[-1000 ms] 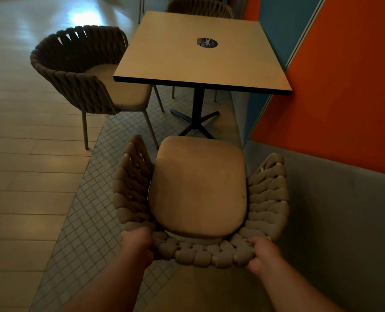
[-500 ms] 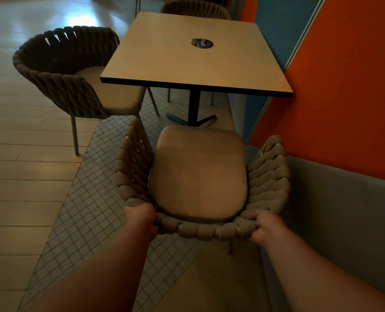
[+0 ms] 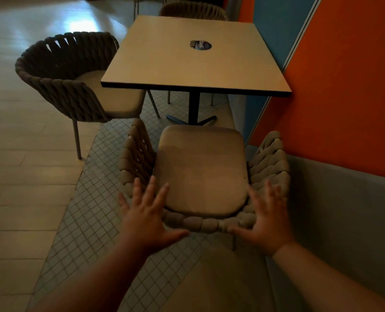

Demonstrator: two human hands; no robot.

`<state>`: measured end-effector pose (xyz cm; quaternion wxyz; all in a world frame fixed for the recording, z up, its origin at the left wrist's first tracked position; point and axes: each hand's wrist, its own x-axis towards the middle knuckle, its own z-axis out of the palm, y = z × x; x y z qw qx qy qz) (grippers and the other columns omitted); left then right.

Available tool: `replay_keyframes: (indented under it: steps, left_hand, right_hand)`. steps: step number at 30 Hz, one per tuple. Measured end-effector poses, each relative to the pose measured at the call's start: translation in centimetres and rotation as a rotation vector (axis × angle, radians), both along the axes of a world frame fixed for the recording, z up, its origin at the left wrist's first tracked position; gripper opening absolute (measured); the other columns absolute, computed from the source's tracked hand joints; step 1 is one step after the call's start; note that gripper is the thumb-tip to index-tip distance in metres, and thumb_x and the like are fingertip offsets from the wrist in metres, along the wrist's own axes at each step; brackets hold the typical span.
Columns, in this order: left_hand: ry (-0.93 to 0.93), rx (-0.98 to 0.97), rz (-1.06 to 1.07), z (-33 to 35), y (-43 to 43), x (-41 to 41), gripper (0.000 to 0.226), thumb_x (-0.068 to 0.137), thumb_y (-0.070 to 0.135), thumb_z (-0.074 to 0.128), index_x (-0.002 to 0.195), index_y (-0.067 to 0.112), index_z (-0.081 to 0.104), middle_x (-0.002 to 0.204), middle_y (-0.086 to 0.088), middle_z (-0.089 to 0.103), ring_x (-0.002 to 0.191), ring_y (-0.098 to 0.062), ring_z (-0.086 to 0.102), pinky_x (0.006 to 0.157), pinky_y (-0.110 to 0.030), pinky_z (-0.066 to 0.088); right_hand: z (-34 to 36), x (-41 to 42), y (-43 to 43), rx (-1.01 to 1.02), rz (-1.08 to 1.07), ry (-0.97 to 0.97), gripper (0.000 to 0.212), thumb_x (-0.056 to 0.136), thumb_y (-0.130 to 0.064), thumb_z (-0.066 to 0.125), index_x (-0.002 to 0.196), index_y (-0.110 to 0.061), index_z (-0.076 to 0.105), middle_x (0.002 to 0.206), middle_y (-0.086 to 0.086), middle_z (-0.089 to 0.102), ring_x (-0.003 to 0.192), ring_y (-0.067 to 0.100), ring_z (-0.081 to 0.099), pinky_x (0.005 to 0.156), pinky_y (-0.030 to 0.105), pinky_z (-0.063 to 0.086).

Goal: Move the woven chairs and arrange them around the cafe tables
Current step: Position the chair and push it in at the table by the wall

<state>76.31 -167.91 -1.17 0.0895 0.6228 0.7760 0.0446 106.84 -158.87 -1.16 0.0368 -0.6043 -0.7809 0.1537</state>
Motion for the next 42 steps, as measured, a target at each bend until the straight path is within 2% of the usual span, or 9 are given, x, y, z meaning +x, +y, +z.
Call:
replay_keyframes:
  steps: [2, 4, 6, 8, 10, 13, 23, 30, 42]
  left_hand:
    - [0.059, -0.017, -0.077, -0.1, 0.4, 0.0, 0.137, 0.050, 0.115, 0.029, 0.165, 0.040, 0.019, 0.174, -0.003, 0.009, 0.158, -0.043, -0.015, 0.118, -0.072, -0.014]
    - [0.078, -0.169, -0.107, 0.1, 1.3, 0.0, 0.141, 0.045, 0.116, 0.025, 0.162, 0.038, 0.032, 0.172, -0.002, 0.024, 0.159, -0.042, -0.012, 0.120, -0.067, -0.017]
    - [0.079, -0.268, -0.142, -0.1, 2.3, -0.2, 0.123, 0.049, 0.114, 0.028, 0.141, 0.038, 0.057, 0.149, 0.005, 0.057, 0.158, -0.033, 0.017, 0.125, -0.061, -0.012]
    - [0.068, -0.243, -0.195, -0.6, 3.4, -0.6, 0.103, 0.052, 0.111, 0.031, 0.111, 0.036, 0.071, 0.109, 0.014, 0.070, 0.133, -0.018, 0.049, 0.128, -0.056, 0.006]
    - [0.075, -0.223, -0.229, -1.2, 4.1, -1.2, 0.096, 0.050, 0.113, 0.031, 0.093, 0.036, 0.070, 0.091, 0.018, 0.066, 0.110, -0.011, 0.057, 0.122, -0.050, 0.023]
    - [0.107, -0.205, -0.229, -2.0, 4.6, -1.3, 0.088, 0.049, 0.113, 0.030, 0.082, 0.038, 0.061, 0.082, 0.021, 0.058, 0.098, -0.008, 0.054, 0.109, -0.043, 0.030]
    - [0.135, -0.191, -0.205, -2.2, 9.4, -1.6, 0.101, 0.048, 0.113, 0.030, 0.093, 0.033, 0.072, 0.086, 0.017, 0.064, 0.100, -0.012, 0.052, 0.105, -0.043, 0.028]
    - [0.122, -0.218, -0.171, -1.7, 10.5, -0.2, 0.098, 0.047, 0.113, 0.032, 0.088, 0.033, 0.070, 0.082, 0.015, 0.061, 0.098, -0.014, 0.049, 0.107, -0.045, 0.029]
    - [0.115, -0.251, -0.186, -1.4, 10.2, -0.2, 0.098, 0.047, 0.112, 0.033, 0.089, 0.032, 0.069, 0.083, 0.016, 0.061, 0.098, -0.012, 0.050, 0.106, -0.045, 0.029]
  right_hand:
    - [0.2, -0.5, -0.3, -0.080, 0.168, -0.155, 0.130, 0.051, -0.114, 0.019, 0.158, -0.047, -0.011, 0.169, 0.006, -0.030, 0.152, 0.033, -0.037, 0.126, 0.055, -0.014]
    - [-0.4, -1.5, 0.0, -0.146, 0.214, -0.266, 0.131, 0.052, -0.114, 0.020, 0.162, -0.047, -0.001, 0.172, 0.004, -0.017, 0.156, 0.035, -0.027, 0.125, 0.053, -0.015]
    - [-0.8, -2.4, 0.7, -0.135, 0.203, -0.307, 0.126, 0.050, -0.114, 0.015, 0.149, -0.044, 0.049, 0.162, 0.001, 0.042, 0.156, 0.032, 0.022, 0.125, 0.051, 0.002]
    - [-1.3, -2.9, 1.4, -0.077, 0.210, -0.345, 0.119, 0.047, -0.112, 0.003, 0.107, -0.038, 0.073, 0.112, -0.011, 0.069, 0.118, 0.016, 0.058, 0.112, 0.043, 0.021]
    - [-1.6, -3.1, 1.8, -0.027, 0.226, -0.374, 0.113, 0.049, -0.112, 0.006, 0.095, -0.035, 0.074, 0.094, -0.011, 0.068, 0.099, 0.010, 0.061, 0.098, 0.040, 0.026]
    - [-1.7, -3.0, 2.4, -0.019, 0.229, -0.376, 0.121, 0.042, -0.110, -0.004, 0.096, -0.035, 0.074, 0.094, -0.010, 0.069, 0.097, 0.009, 0.061, 0.095, 0.040, 0.027]
    - [-1.3, -3.9, 7.4, -0.017, 0.281, -0.360, 0.122, 0.030, -0.107, -0.017, 0.085, -0.036, 0.065, 0.095, -0.011, 0.068, 0.097, 0.013, 0.061, 0.097, 0.042, 0.028]
    - [-1.1, -3.0, 9.4, -0.020, 0.283, -0.390, 0.104, 0.034, -0.109, -0.006, 0.072, -0.034, 0.055, 0.086, -0.012, 0.061, 0.089, 0.012, 0.054, 0.098, 0.041, 0.028]
    - [-0.7, -3.0, 9.0, -0.091, 0.294, -0.382, 0.105, 0.033, -0.110, -0.002, 0.069, -0.031, 0.056, 0.076, -0.011, 0.059, 0.082, 0.010, 0.054, 0.097, 0.041, 0.028]
